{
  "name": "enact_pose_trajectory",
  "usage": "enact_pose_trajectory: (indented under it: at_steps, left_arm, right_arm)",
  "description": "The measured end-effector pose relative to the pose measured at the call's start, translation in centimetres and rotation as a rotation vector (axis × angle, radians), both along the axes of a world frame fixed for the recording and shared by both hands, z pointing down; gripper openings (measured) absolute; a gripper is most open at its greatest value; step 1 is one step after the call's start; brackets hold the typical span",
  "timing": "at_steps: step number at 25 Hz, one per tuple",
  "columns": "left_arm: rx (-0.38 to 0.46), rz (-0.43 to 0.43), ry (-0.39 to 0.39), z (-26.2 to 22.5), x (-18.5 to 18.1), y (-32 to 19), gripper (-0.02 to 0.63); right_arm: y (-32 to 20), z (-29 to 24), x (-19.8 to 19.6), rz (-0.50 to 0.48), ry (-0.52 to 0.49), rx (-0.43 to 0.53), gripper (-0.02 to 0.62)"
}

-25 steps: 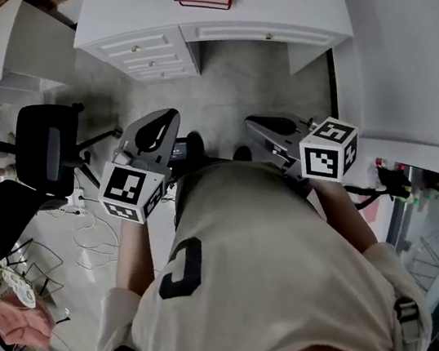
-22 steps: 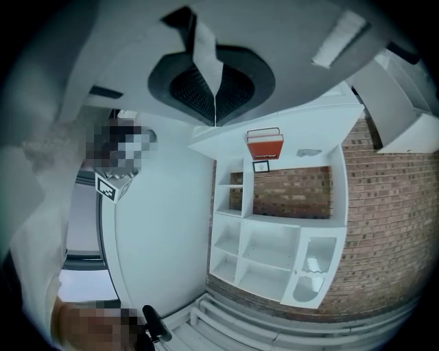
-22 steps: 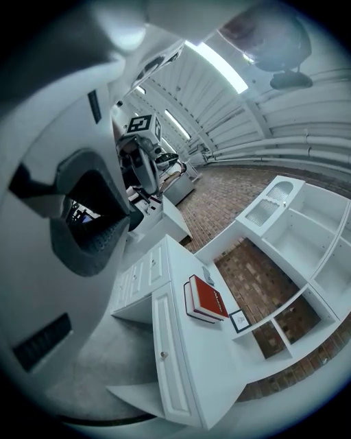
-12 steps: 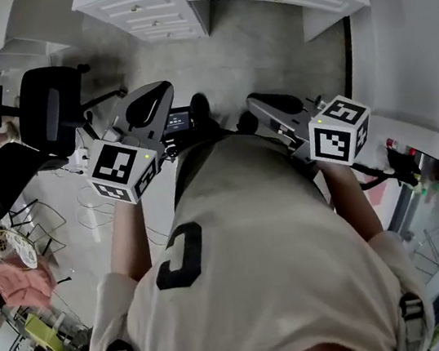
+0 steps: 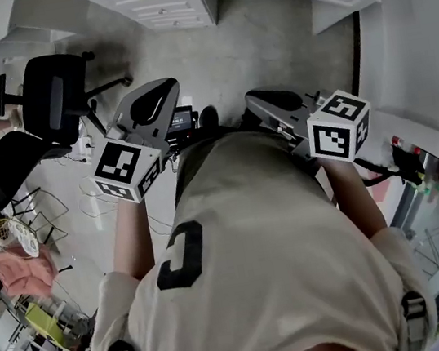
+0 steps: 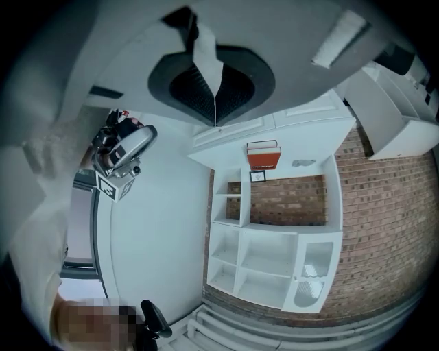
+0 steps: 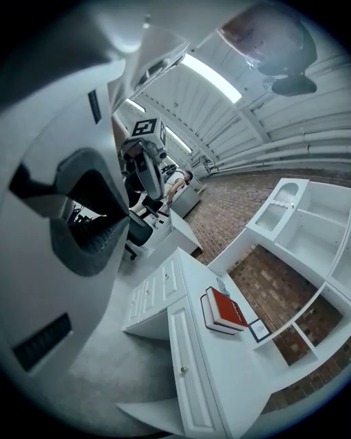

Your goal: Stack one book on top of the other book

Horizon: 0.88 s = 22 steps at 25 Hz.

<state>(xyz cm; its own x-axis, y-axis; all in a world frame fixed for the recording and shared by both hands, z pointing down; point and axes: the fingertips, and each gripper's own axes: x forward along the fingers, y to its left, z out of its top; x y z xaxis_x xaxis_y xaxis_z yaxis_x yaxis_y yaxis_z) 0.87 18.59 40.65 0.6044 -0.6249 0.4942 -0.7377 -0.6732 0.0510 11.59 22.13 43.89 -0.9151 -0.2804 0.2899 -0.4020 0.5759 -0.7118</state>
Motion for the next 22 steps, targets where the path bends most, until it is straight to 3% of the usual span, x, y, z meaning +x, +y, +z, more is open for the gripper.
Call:
enact_pose_trajectory:
  at_steps: [22]
  left_arm:
    - [0.002, 0.0, 0.123, 1.5, -10.5, -0.7, 0.008]
  right_arm:
    - [-0.4, -0.3, -10.4, -0.037, 0.168, 0.044, 0.006]
